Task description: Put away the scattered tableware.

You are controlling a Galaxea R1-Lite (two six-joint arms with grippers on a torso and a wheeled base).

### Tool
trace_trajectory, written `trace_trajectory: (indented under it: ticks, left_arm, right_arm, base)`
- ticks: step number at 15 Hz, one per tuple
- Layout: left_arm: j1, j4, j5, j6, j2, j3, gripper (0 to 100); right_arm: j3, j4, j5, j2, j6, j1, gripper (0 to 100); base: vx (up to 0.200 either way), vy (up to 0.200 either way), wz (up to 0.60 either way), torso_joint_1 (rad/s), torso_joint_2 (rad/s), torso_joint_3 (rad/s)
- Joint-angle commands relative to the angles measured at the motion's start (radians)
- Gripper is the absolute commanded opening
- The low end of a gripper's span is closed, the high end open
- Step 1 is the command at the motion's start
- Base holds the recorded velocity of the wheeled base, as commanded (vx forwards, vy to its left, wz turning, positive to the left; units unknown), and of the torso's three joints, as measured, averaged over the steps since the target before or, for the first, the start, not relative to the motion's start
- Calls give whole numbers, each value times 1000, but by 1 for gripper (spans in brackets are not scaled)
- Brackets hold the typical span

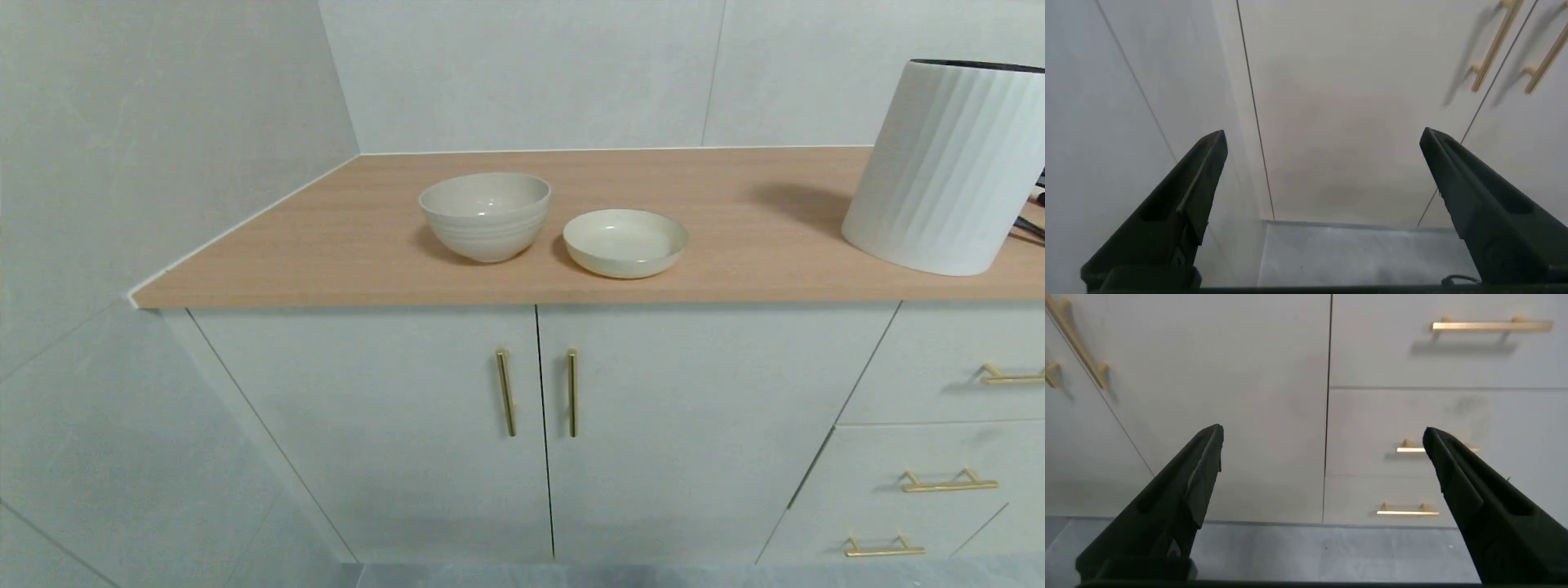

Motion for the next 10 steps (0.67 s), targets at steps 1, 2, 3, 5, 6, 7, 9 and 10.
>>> trace_trajectory:
  ticks: [1, 2, 3, 5, 6, 7, 9, 10]
  left_arm:
    - [1, 0, 0, 0, 0, 0, 100]
    - [1, 0, 0, 0, 0, 0, 100]
    - [1, 0, 0, -2, 0, 0, 100]
    - [0, 0, 0, 0, 0, 0, 100]
    - [1, 0, 0, 0, 0, 0, 100]
    - [0, 0, 0, 0, 0, 0, 100]
    - [0, 0, 0, -2, 0, 0, 100]
    - [1, 0, 0, -2, 0, 0, 100]
  right_arm:
    - [0, -1, 0, 1, 1, 0, 100]
    - [0, -1, 0, 1, -1, 0, 100]
    - [0, -1, 0, 1, -1, 0, 100]
    - [0, 1, 2, 1, -1, 0, 100]
    - [0, -1, 2, 1, -1, 0, 100]
    - [0, 1, 0, 1, -1, 0, 100]
    - [0, 1, 2, 1, 1, 0, 100]
    - [0, 1, 0, 1, 1, 0, 100]
  base:
    - [0, 0, 0, -149, 447, 300]
    - [0, 0, 0, -144, 452, 320]
    - [0, 0, 0, -129, 452, 320]
    - [0, 0, 0, -112, 417, 305]
    - [0, 0, 0, -61, 227, 163]
    - [0, 0, 0, -32, 115, 46]
    - [0, 0, 0, -9, 38, 18]
    - [0, 0, 0, 0, 0, 0]
